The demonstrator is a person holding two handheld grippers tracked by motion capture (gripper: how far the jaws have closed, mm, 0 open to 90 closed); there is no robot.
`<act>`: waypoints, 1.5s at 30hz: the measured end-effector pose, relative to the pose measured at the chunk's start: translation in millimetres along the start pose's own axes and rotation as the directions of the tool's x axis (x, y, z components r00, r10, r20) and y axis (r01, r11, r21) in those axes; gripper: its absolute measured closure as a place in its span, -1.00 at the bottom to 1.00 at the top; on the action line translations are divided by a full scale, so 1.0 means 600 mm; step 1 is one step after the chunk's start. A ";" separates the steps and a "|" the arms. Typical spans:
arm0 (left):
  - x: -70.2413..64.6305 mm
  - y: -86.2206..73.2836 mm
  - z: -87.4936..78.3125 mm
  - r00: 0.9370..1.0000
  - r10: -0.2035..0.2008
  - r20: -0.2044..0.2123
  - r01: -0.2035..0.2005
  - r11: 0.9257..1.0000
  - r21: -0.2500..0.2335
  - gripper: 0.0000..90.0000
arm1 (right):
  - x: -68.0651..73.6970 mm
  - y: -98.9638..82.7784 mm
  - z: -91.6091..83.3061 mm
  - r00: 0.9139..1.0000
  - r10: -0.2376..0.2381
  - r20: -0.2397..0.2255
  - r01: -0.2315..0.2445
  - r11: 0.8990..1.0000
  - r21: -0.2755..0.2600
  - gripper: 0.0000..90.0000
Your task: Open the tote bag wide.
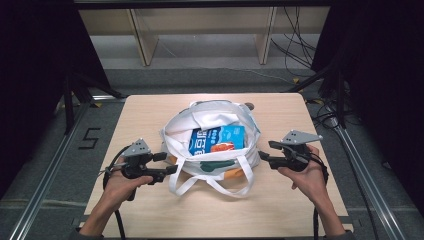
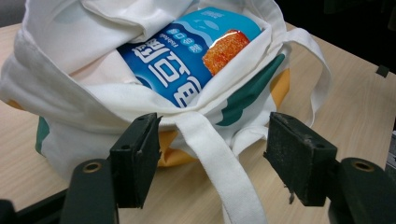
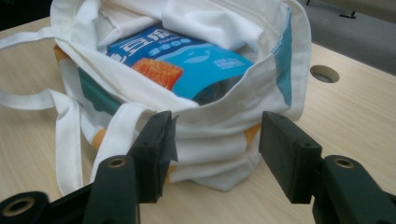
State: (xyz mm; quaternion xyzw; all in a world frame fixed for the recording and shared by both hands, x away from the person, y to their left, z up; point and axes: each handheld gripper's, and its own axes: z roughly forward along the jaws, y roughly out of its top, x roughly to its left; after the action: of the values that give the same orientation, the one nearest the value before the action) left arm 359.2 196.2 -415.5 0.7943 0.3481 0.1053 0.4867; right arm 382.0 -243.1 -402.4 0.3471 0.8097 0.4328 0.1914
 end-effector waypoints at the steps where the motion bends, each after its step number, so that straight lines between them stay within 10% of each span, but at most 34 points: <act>1: -0.001 -0.004 0.000 1.000 -0.002 -0.004 0.002 1.000 -0.009 -0.26 | 0.000 -0.002 -0.001 1.000 -0.010 0.000 0.010 1.000 0.005 -0.01; 45: -0.059 -0.105 0.002 1.000 -0.002 -0.027 0.002 1.000 0.010 -0.45 | 0.049 -0.103 -0.029 1.000 0.017 -0.004 -0.017 0.999 0.028 -0.22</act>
State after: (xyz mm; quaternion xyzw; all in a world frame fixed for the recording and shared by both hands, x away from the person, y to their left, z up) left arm 305.5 190.1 -463.3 0.7950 0.3559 0.1135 0.4779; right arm 326.6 -255.4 -444.5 0.3556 0.8130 0.4239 0.1812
